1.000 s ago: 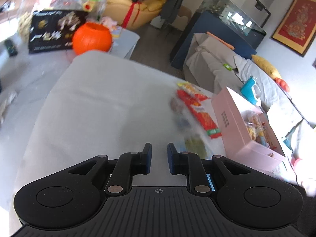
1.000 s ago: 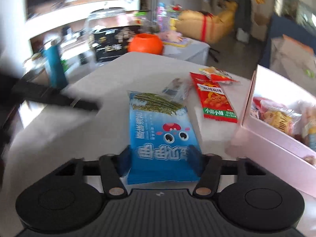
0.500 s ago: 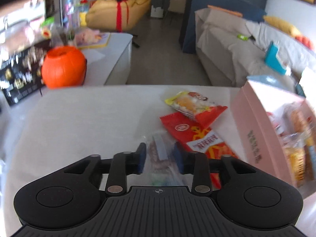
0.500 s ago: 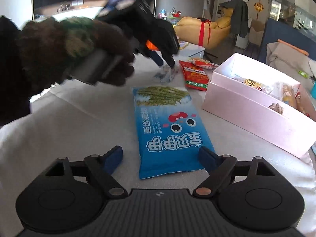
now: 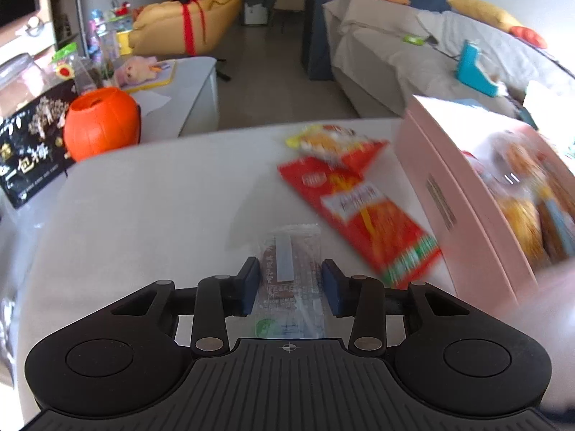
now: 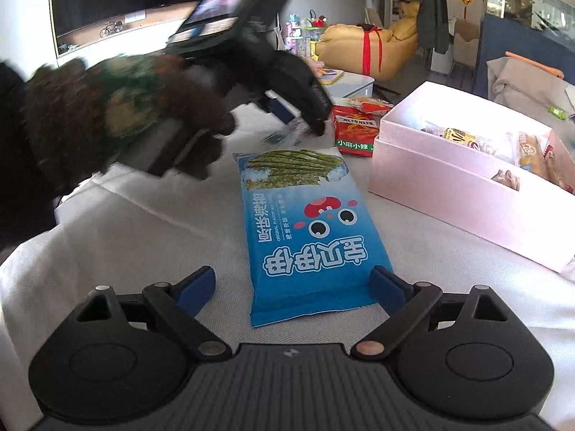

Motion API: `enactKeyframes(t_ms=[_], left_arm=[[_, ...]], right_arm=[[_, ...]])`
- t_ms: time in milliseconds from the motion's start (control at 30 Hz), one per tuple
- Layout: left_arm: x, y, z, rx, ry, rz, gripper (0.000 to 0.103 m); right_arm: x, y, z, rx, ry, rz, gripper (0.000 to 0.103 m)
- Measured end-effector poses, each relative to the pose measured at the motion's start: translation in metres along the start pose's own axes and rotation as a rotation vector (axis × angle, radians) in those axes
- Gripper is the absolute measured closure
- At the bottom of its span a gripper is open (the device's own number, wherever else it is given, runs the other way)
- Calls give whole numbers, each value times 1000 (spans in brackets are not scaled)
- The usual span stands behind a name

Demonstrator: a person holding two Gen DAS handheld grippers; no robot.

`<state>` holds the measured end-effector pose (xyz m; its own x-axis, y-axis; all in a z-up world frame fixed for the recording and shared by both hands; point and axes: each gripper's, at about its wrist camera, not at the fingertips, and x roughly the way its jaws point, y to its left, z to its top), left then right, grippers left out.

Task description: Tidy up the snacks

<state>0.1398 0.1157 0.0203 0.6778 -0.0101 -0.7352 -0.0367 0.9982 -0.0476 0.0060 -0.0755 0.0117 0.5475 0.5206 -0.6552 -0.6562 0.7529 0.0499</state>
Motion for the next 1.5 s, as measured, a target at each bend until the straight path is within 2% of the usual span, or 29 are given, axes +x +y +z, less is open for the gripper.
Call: enactKeyframes(t_ms=[133, 300, 467, 567, 633, 767, 833, 900, 1033, 1100, 1333, 1500], left_arm=[[-34, 13, -38, 4, -11, -26, 60], [-74, 33, -77, -131, -24, -64, 60], [-95, 25, -103, -171, -39, -147, 60], [-103, 22, -111, -178, -39, -157, 60], [-104, 22, -114, -188, -41, -159, 60], [-106, 20, -119, -189, -48, -153, 60], [-107, 16, -121, -180, -53, -142, 60], [-108, 12, -122, -169, -54, -128, 60], [-111, 2, -123, -146, -42, -116, 59], [-112, -4, -124, -138, -35, -128, 59], [-113, -44, -126, -59, 7, -180, 61], [-115, -76, -129, 7, 41, -207, 60]], right_arm=[[-1, -2, 0, 8, -3, 7, 10], [-13, -9, 2, 42, -45, -3, 10], [-23, -5, 18, -38, -80, -18, 10], [-9, -3, 30, -109, -45, -36, 10], [5, -7, 39, -106, -5, -44, 10], [28, -17, 45, -22, 98, 41, 10], [31, -16, 42, 28, 120, 49, 13], [23, -12, 36, 25, 115, 30, 16], [1, -14, 18, -4, 103, -62, 17], [-15, -21, 5, 11, 105, -70, 17], [-69, -32, -40, 5, 87, -208, 16], [-76, -48, -55, 116, 76, -182, 14]])
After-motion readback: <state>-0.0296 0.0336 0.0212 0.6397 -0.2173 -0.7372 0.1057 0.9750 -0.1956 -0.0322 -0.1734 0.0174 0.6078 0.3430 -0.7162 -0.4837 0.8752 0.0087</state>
